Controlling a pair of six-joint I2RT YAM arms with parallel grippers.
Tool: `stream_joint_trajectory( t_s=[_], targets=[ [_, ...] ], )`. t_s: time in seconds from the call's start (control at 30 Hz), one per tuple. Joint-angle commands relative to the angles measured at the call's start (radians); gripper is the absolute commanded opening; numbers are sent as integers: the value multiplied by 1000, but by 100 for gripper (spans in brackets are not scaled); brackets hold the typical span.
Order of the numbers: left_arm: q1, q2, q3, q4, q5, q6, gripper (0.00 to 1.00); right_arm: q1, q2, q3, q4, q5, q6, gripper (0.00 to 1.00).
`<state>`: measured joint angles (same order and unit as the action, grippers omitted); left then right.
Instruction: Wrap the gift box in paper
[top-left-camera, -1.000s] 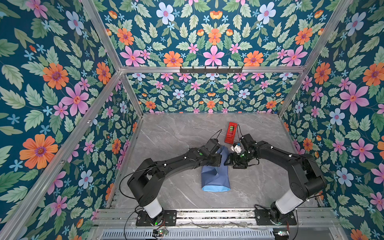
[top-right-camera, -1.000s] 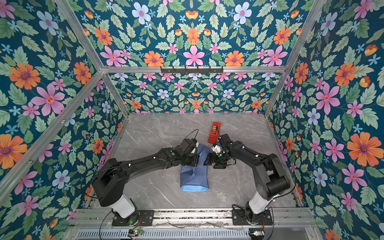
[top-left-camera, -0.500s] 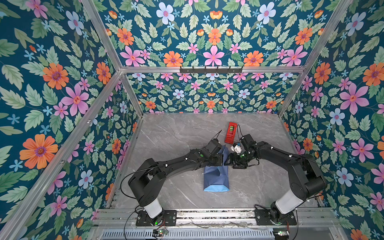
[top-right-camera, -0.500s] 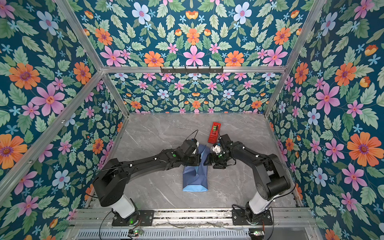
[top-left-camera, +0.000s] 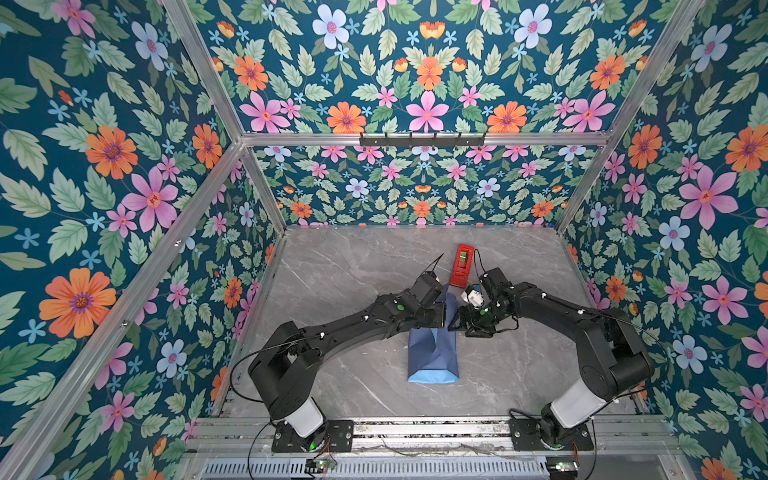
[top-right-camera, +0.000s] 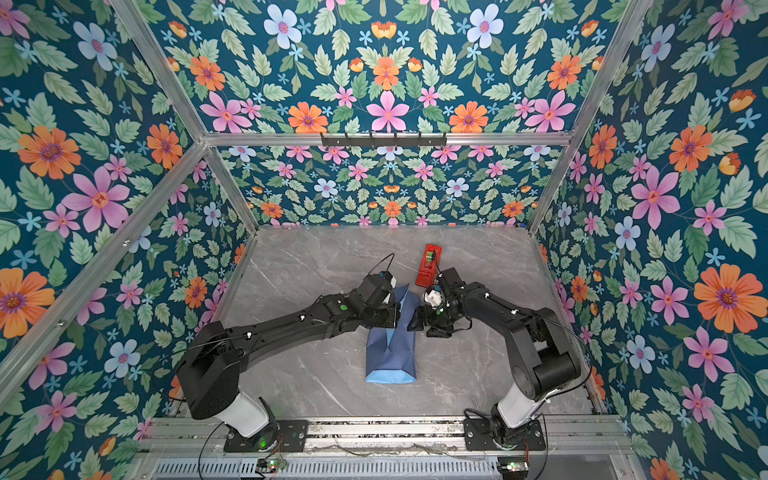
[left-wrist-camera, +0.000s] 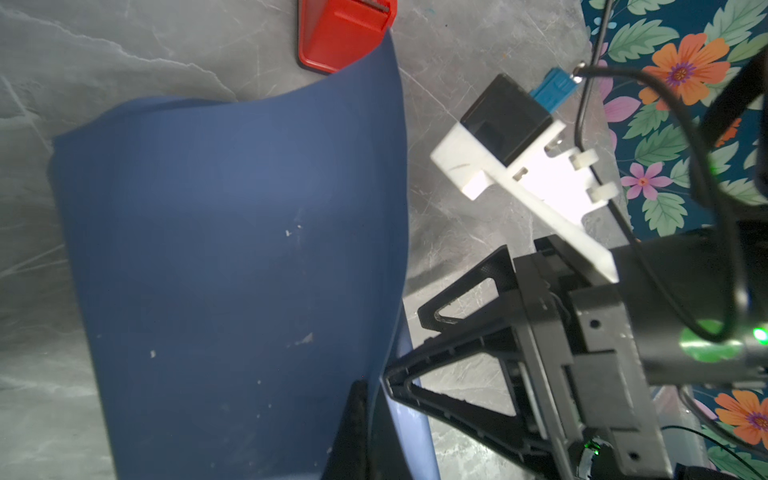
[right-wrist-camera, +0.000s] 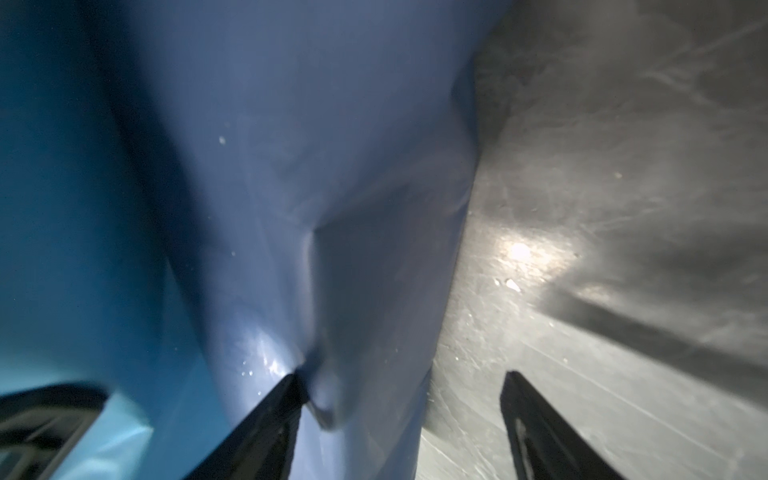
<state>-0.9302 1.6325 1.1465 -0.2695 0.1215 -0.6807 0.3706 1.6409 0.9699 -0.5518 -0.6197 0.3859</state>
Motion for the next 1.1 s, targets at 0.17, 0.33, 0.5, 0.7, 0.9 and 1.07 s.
stream_joint_trajectory(
  t_s=[0.17, 0.33, 0.5, 0.7, 0.9, 1.07],
  targets=[
    [-3, 67, -16, 138, 96, -66, 0, 3, 9, 1, -68, 121, -1, 76],
    [-3, 79, -31, 174, 76, -89, 0, 3, 9, 8, -68, 120, 1, 75],
    [-3, 56, -48, 200, 40, -106, 0, 3, 9, 12, -68, 115, -1, 75],
    [-4, 40, -55, 225, 57, -120, 0, 4, 9, 12, -73, 120, -4, 75],
    [-4, 30, -89, 279, 73, -143, 0, 3, 46, 21, -71, 120, -5, 75],
    [-4, 62, -103, 295, 90, -158, 0, 2, 55, 27, -67, 114, 0, 75]
  ],
)
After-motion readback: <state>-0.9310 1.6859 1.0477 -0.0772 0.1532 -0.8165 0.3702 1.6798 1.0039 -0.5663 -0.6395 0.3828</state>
